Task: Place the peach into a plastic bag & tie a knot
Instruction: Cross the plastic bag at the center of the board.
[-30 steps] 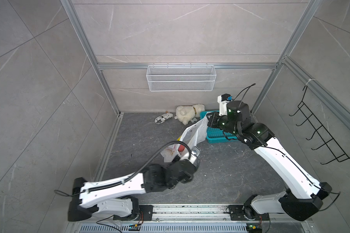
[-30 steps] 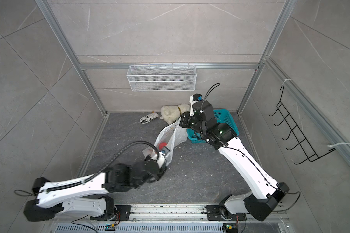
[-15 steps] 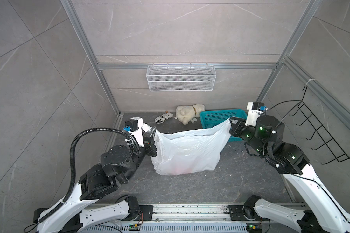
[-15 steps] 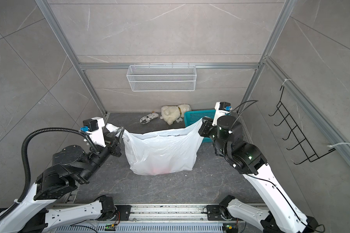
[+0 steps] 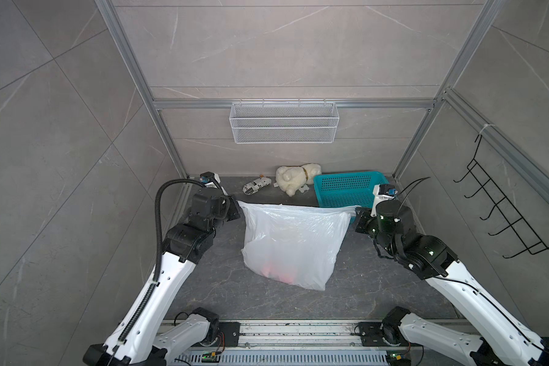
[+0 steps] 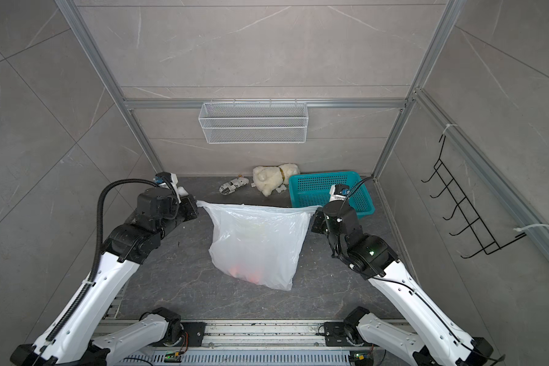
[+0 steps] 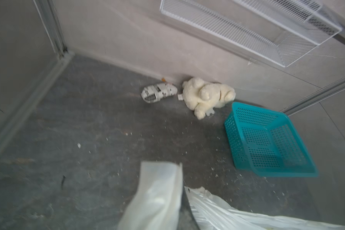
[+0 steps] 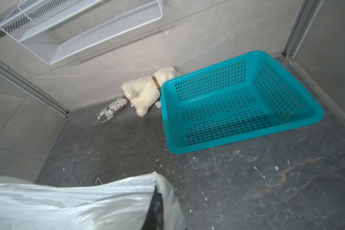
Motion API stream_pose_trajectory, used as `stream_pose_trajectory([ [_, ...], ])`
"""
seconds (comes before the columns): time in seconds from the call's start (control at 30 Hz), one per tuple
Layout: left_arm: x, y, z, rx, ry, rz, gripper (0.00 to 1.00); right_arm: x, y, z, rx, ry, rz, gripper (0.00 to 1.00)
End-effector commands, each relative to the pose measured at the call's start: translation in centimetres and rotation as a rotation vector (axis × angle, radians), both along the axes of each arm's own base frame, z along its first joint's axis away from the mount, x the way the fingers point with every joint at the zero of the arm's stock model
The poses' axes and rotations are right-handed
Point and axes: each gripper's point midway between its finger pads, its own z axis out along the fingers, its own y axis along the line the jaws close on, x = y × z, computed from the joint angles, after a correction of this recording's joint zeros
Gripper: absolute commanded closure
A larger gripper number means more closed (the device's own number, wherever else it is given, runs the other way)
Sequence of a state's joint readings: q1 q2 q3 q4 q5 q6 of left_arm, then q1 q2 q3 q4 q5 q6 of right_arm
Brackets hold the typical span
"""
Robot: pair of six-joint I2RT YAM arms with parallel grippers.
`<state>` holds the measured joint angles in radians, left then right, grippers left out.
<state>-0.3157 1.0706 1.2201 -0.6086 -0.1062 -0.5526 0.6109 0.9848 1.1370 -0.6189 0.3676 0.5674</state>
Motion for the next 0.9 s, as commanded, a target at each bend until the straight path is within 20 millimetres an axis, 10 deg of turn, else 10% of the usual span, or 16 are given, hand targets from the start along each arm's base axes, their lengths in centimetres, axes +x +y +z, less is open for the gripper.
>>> stream_pose_trajectory([
  [0.0,0.3,-0.5,-0.9,-0.228,0.06,-0.021,1.0,-0.1,-1.1,-2.9,0.002,0.065,-0.059,1.0],
  [0.23,2.1,-0.6,-2.3,-0.376,0.112,-0.033,1.0,-0.5,1.0,-5.4,0.074,0.096,0.043,1.0],
  [0.53,1.2,-5.7,3.5,-0.394,-0.086,-0.401,1.0,-1.2,7.4,-1.0,0.206,-0.112,0.424,1.0],
  [0.87,-1.9,-12.0,4.9,-0.198,-0.149,-0.647,1.0,-0.8,11.4,2.3,0.236,-0.218,0.635,1.0],
])
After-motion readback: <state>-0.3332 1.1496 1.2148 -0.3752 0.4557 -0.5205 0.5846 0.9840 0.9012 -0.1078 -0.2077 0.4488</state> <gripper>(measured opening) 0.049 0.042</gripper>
